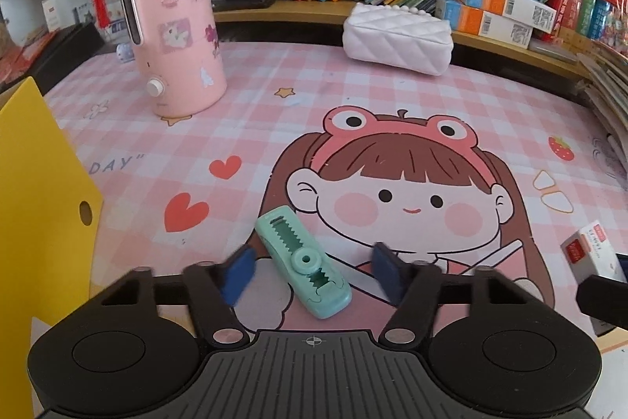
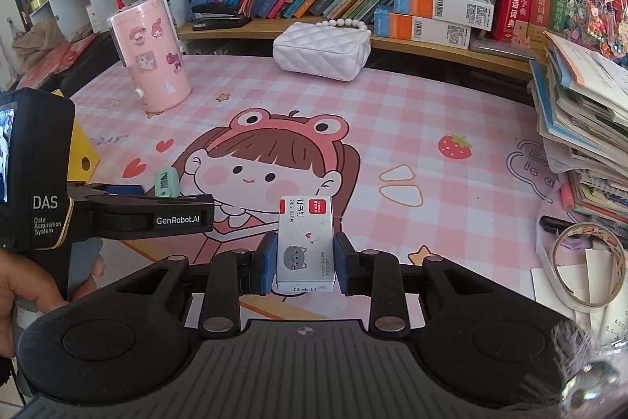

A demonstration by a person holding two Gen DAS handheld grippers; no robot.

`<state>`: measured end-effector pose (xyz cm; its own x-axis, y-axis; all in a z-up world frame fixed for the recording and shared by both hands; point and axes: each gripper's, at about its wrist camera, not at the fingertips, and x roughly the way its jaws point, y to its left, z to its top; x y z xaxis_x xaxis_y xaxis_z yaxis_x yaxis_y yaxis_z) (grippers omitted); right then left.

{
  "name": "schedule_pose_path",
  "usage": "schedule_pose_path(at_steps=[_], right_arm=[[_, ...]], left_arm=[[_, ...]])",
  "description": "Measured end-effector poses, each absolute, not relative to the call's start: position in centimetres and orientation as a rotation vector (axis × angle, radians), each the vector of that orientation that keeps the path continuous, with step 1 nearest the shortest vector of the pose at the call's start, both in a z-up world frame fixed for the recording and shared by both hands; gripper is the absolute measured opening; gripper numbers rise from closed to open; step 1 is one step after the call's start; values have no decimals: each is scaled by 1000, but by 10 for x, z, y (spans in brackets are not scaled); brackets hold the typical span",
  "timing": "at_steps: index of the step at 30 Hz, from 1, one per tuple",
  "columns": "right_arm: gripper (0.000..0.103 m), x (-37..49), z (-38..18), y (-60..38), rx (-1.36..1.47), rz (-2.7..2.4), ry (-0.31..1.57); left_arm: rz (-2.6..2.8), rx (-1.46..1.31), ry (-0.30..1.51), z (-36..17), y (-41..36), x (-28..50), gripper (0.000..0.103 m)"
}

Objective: Organize objects
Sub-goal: 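Grasp the mint-green stapler with the left tool while the right tool holds the card box, then lift and carry the stapler and card box with both tools toward the yellow box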

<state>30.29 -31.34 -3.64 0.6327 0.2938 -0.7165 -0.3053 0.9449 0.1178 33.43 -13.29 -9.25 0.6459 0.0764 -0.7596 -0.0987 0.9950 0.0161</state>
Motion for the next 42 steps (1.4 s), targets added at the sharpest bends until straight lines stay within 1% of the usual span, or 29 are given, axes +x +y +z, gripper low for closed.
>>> schedule_pose_path(at_steps=[1, 2, 4, 5, 6, 10, 19, 25, 42], right_arm=[[28, 303, -36, -313, -14, 343, 818], [28, 303, -36, -313, -12, 345, 819], [28, 302, -36, -313, -4, 351, 821], [28, 301, -36, -313, 1, 355, 822], [28, 301, -36, -313, 4, 357, 823], [28, 297, -36, -310, 3, 361, 827], [28, 282, -39, -302, -25, 336, 845], [28, 267, -42, -297, -36, 319, 869], [28, 216, -24, -254, -59, 275, 827]], left_arm=[[98, -28, 864, -92, -132, 334, 49], [98, -26, 863, -91, -131, 333, 45], [100, -25, 863, -90, -127, 332, 29], [104, -25, 864, -90, -125, 332, 25], [106, -26, 865, -89, -123, 332, 23], [89, -18, 882, -87, -123, 328, 23], [-7, -38, 800, -53, -127, 291, 23], [-48, -82, 783, -37, -122, 265, 23], [-140, -141, 743, -17, -89, 196, 23]])
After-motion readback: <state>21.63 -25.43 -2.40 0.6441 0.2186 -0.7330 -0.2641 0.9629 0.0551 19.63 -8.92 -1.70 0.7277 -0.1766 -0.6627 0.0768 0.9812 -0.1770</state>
